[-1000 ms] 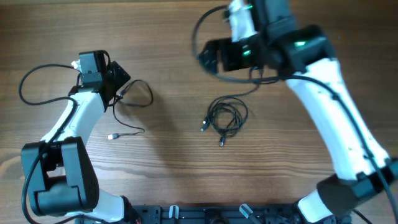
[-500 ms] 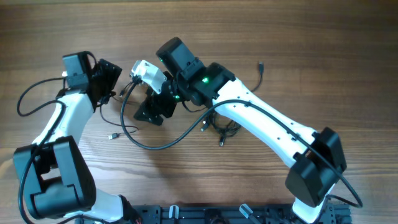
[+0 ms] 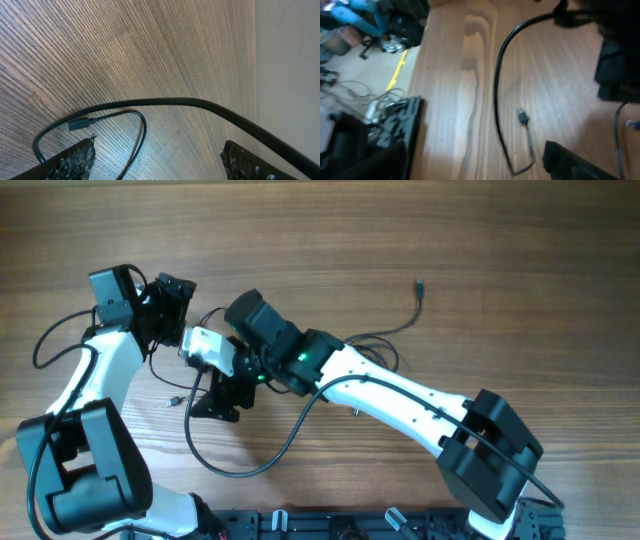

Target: Untangle cables

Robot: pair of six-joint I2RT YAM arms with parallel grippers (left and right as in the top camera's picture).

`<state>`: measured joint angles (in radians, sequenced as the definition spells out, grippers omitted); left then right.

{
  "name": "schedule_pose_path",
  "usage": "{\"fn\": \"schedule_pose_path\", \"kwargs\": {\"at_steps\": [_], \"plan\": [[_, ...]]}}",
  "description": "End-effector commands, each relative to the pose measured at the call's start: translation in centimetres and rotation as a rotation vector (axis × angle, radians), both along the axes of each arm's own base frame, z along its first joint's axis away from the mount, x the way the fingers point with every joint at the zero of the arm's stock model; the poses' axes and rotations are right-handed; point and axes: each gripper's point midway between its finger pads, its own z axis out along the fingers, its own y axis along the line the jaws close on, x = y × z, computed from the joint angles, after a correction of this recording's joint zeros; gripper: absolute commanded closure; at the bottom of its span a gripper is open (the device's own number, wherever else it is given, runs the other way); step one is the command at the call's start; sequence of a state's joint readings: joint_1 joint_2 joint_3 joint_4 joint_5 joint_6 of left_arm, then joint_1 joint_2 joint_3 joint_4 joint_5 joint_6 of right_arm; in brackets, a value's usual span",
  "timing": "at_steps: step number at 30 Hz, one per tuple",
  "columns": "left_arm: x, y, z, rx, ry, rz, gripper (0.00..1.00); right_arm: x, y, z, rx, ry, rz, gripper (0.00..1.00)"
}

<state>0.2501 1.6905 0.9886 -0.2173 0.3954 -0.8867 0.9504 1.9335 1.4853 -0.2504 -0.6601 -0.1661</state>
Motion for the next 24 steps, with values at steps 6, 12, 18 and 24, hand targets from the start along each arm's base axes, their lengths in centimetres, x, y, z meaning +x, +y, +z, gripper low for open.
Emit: {"fn": "schedule_pose_path", "kwargs": {"at_steps": [6,12,18,24], "plan": [[0.0,-0.5,-0.2,-0.037,0.007,-0.009,0.16,1.4,2.6,-5.6,-0.02,-0.017,-0.054,0.2],[-0.5,1.2,-1.1,0.072,0.038,0.019,0.17,3.2,2.9,0.1,0.095,0.059,-0.167,0.96],[-2.8,4.3,-3.0,0.24,0.174,0.102,0.19,11.2,-4.7,14.5,0.284,-0.148,-0.583,0.96],[-2.6,4.2,-2.8,0.239,0.162,0.101,0.11,15.6,-8.2,15.3,0.322,-0.075,-0.772,0.96]]}}
